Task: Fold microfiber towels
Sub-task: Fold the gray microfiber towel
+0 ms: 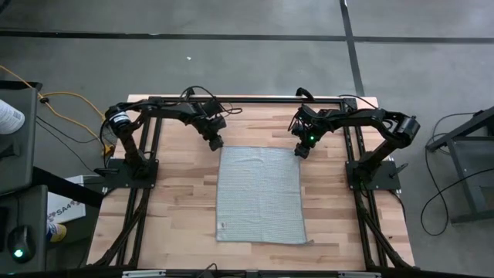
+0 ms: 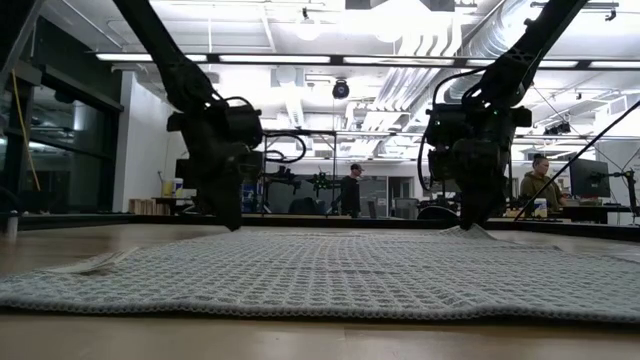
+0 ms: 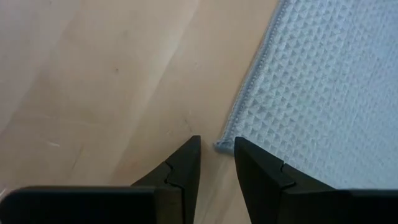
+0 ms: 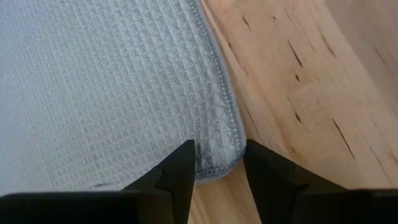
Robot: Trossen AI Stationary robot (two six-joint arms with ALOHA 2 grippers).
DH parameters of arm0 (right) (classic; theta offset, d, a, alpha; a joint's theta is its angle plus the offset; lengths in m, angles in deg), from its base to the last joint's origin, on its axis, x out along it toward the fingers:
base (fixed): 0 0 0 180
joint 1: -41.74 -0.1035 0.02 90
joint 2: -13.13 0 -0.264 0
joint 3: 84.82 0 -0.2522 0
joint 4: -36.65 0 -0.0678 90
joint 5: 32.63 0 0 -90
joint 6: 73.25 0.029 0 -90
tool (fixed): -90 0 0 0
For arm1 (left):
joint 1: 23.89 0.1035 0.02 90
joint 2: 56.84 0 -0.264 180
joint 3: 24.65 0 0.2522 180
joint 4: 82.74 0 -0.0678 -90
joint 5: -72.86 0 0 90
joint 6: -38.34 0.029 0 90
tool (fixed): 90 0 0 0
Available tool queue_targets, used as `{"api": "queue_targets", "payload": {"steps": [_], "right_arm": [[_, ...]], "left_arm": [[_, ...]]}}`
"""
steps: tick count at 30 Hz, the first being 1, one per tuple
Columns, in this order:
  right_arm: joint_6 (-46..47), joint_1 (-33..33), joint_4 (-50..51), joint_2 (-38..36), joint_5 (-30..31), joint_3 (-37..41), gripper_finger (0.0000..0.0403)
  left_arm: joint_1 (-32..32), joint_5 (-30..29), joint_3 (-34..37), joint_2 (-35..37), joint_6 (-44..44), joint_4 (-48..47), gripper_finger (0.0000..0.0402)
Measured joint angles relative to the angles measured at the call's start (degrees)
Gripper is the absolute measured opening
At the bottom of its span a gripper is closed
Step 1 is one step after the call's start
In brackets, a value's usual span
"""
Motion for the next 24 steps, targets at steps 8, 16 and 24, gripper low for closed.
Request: {"api": "queue_targets", "payload": {"steps": [8,16,24], "right_arm": [[-0.1,0.0,-0.1,0.0,0.0,0.0,0.0130],[-0.1,0.0,-0.1,0.0,0.0,0.0,0.0130],[-0.1,0.0,-0.1,0.0,-0.8,0.0,0.0130]], "left_arm": [[-0.2,3.3,-2.0,-0.5,0.2,-1.4,0.0102],[-0.4,6.4,-2.1,-0.5,1.6,-4.8,0.0102],[-0.6,6.3,-2.1,-0.5,2.3,-3.6,0.0102]]}}
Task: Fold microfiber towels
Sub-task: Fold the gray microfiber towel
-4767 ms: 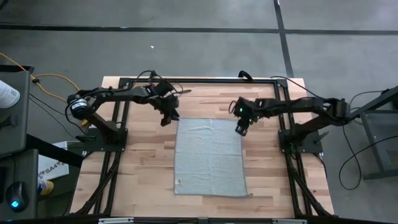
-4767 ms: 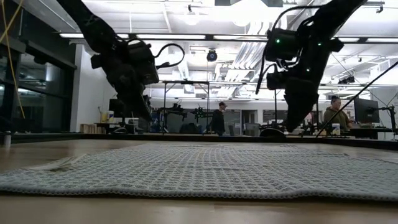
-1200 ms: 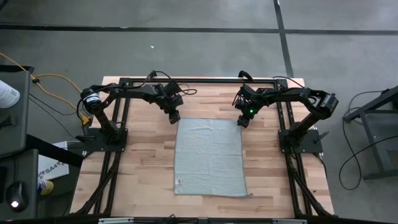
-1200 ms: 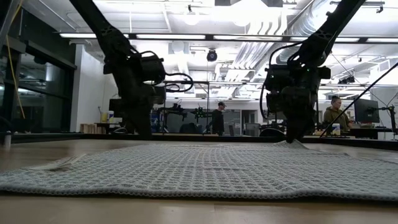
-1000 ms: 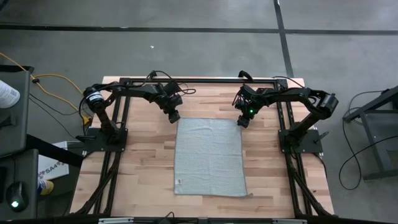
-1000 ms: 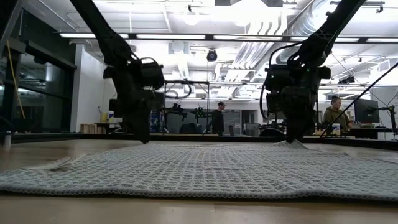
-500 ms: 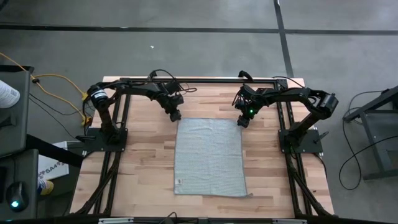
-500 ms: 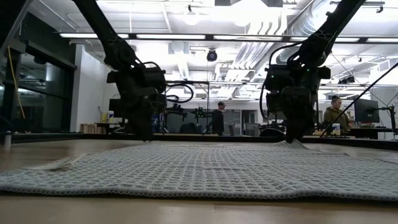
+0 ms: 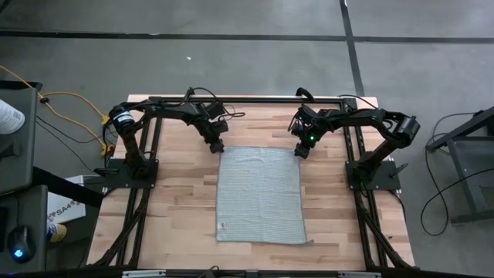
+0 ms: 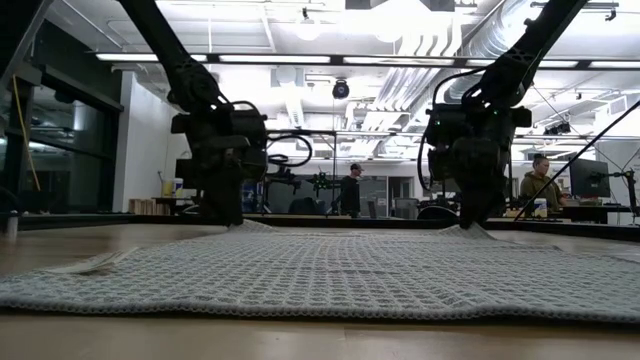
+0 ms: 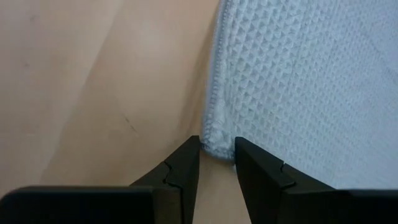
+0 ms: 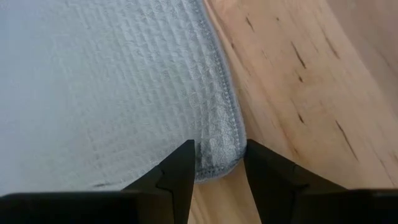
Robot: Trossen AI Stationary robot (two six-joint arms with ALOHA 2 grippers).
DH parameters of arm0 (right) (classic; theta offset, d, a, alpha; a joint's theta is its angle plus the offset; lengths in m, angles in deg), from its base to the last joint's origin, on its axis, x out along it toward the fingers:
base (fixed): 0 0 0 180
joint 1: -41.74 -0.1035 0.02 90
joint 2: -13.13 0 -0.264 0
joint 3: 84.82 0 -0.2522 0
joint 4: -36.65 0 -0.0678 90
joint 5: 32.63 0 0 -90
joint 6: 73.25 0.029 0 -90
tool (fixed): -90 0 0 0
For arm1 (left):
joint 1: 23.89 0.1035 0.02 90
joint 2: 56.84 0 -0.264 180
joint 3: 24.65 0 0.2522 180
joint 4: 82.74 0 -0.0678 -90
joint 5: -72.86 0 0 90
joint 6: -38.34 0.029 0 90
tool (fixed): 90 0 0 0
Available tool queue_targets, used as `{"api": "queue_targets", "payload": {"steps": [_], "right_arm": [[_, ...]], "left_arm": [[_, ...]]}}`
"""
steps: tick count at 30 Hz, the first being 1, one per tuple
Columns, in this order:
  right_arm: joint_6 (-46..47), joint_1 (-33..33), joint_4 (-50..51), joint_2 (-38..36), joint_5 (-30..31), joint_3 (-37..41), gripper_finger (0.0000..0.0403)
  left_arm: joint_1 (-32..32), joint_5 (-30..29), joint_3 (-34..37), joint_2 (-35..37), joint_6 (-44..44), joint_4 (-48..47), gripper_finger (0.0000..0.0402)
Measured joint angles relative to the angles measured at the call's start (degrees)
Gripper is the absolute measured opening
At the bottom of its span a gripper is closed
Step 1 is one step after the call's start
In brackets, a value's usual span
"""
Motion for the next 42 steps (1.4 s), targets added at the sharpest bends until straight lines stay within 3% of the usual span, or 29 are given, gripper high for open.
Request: {"api": "queue_targets", "payload": {"steps": [16,24,36,42], "right_arm": [[0.2,0.0,0.0,0.0,-0.9,0.0,0.0130],[0.0,0.0,-1.1,0.0,3.1,0.0,0.0130],[0.4,0.0,-2.1,0.0,2.6,0.0,0.0130],[0.4,0.0,-2.1,0.0,2.6,0.0,0.0088]], "left_arm": [[0.1,0.0,-0.1,0.0,-0.1,2.6,0.0102],[0.1,0.0,-0.1,0.1,-0.1,2.5,0.0102],[0.1,0.0,-0.1,0.1,-0.1,2.4,0.0102],[0.1,0.0,-0.1,0.1,-0.2,2.4,0.0102]]}}
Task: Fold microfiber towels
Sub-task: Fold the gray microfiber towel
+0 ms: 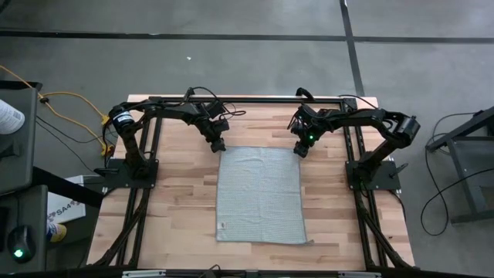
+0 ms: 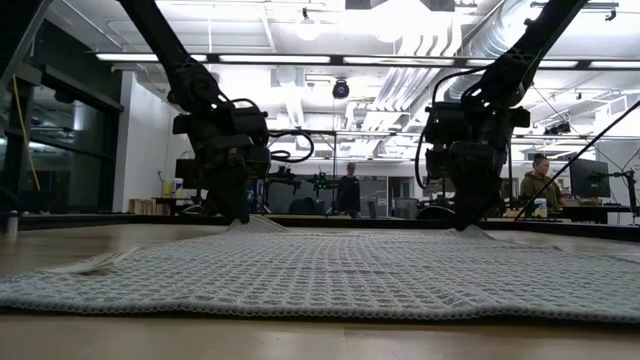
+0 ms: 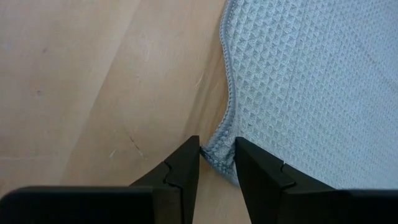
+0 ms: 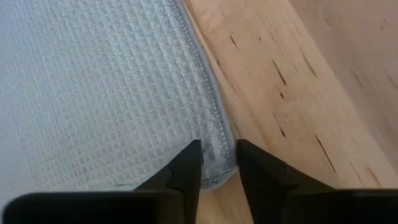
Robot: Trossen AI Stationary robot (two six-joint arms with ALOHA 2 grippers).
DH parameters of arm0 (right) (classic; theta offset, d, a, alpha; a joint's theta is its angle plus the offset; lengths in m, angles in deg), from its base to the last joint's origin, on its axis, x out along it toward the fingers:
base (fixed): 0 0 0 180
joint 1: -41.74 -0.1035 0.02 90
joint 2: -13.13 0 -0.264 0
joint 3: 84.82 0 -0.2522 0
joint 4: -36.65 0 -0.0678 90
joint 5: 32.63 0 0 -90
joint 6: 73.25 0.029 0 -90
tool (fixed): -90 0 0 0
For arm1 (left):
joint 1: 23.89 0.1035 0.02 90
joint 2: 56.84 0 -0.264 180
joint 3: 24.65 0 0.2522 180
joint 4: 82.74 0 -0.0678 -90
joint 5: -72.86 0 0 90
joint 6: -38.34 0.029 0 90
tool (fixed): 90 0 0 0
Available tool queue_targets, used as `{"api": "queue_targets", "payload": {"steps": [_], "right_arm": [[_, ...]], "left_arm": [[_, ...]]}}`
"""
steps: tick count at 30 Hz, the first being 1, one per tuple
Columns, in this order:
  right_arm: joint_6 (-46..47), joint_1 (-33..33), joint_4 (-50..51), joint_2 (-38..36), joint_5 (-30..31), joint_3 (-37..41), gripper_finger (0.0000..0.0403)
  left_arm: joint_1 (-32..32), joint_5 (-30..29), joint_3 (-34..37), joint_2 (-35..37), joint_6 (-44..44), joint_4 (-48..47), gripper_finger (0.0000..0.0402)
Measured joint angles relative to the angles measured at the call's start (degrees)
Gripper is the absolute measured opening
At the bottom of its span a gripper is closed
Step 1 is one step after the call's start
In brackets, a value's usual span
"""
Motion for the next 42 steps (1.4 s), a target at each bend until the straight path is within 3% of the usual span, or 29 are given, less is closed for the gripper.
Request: {"api": "queue_targets", "payload": {"steps": [5,9,13,24,33,42], "right_arm": [[0.0,0.0,0.0,0.0,0.0,0.0,0.0035],[-0.1,0.0,0.0,0.0,0.0,0.0,0.0008],[-0.1,0.0,0.0,0.0,0.0,0.0,0.0009],[-0.3,0.0,-0.7,-0.2,0.0,0.0,0.0005],[-0.1,0.0,-4.5,-2.8,3.2,0.0,0.0004],[1.1,-0.9,-2.2,-13.5,8.9,0.0,0.0004]], "left_arm": [[0.0,0.0,0.0,0.0,0.0,0.0,0.0091],[0.0,0.0,0.0,0.0,-0.4,0.0,0.0055],[0.0,0.0,0.0,0.0,-0.6,0.0,0.0010],[0.0,-0.4,0.0,0.4,-0.5,0.0,0.0004],[0.1,-6.1,0.0,6.0,1.0,0.1,0.0002],[0.0,-13.7,0.0,11.6,1.5,-3.1,0.0001]]}}
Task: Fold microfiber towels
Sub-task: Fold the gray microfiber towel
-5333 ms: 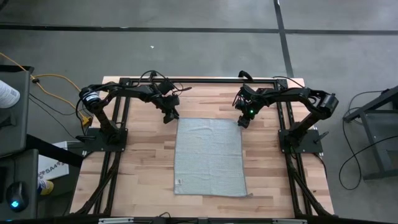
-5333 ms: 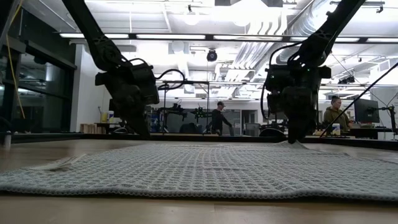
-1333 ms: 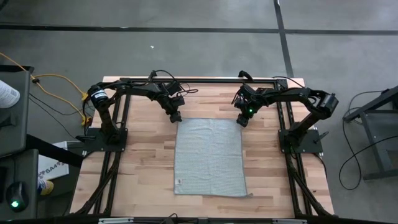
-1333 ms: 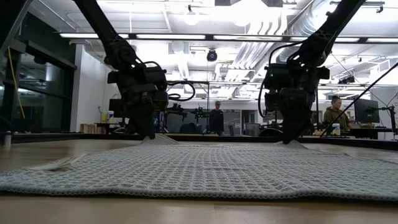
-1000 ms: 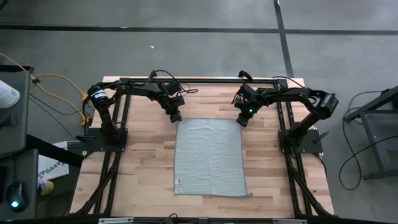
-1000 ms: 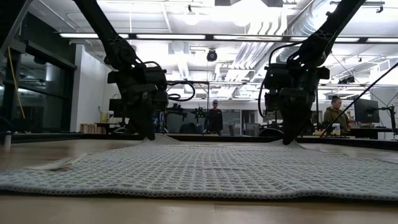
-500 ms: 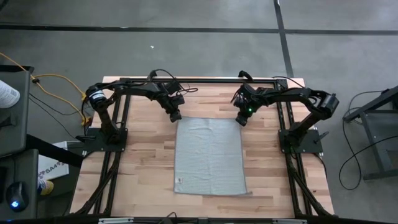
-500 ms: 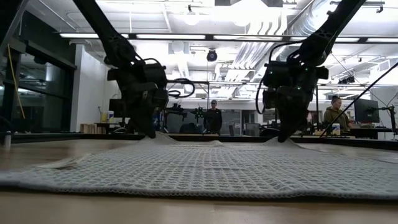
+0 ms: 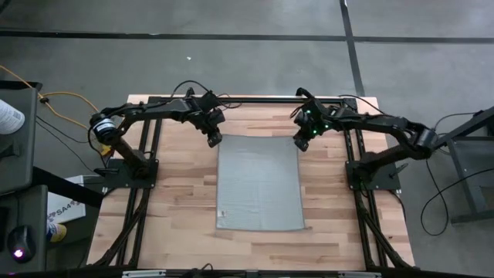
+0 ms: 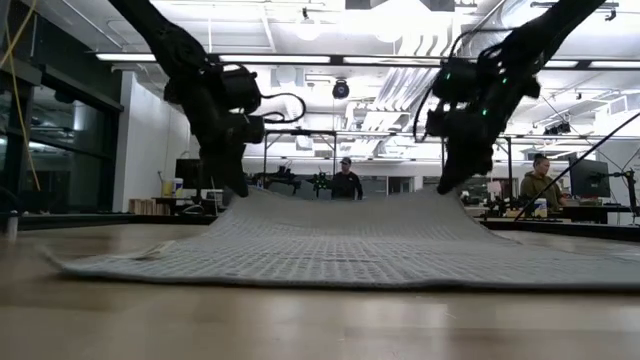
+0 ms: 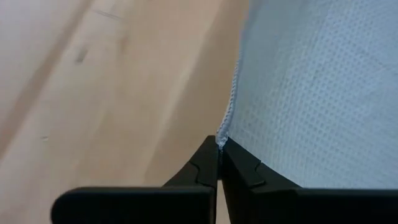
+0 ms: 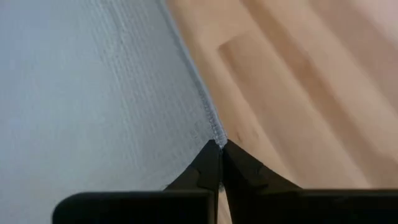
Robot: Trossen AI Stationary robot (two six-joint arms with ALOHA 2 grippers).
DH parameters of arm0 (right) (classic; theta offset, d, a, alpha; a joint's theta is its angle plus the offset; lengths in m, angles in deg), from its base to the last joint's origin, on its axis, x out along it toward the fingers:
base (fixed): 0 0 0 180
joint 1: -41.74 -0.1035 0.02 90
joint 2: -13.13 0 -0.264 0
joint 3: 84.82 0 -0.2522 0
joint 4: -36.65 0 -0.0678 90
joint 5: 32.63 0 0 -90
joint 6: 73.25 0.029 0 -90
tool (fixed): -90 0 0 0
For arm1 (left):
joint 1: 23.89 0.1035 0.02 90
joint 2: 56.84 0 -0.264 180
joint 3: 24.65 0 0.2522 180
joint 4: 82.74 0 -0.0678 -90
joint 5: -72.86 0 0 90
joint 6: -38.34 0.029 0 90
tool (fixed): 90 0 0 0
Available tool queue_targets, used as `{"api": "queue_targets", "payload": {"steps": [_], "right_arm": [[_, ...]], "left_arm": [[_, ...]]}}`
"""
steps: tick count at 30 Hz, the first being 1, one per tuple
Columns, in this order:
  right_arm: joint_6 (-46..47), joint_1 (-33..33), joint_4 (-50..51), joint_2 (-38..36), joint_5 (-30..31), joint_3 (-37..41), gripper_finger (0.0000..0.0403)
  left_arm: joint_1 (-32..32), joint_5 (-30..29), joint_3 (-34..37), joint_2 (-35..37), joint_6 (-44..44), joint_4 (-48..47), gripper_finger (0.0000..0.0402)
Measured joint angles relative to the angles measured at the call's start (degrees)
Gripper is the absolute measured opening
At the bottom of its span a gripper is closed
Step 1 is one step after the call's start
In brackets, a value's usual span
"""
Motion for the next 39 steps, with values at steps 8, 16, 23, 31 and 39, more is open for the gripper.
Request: {"api": "queue_targets", "payload": {"steps": [8,16,23,31,39], "right_arm": [[1.7,0.0,1.2,-7.5,5.4,0.0,0.0004],[1.0,0.0,-0.9,-8.1,9.5,0.0,0.0003],[0.1,0.0,-3.5,-8.1,11.0,0.0,0.0003],[1.6,-4.3,3.6,-8.1,9.6,0.0,0.0003],[5.2,-12.8,5.1,-8.3,13.5,0.0,0.0003]], "left_arm": [[0.0,-7.4,0.0,1.9,0.0,0.8,0.0000],[0.0,-12.1,0.0,2.8,0.2,3.2,0.0000],[0.0,-13.4,0.0,2.9,1.1,4.0,0.0000],[-2.9,-6.3,0.0,4.1,-1.0,-0.1,0.0000],[-10.3,-7.9,0.0,9.5,-3.4,-1.8,0.0000]]}}
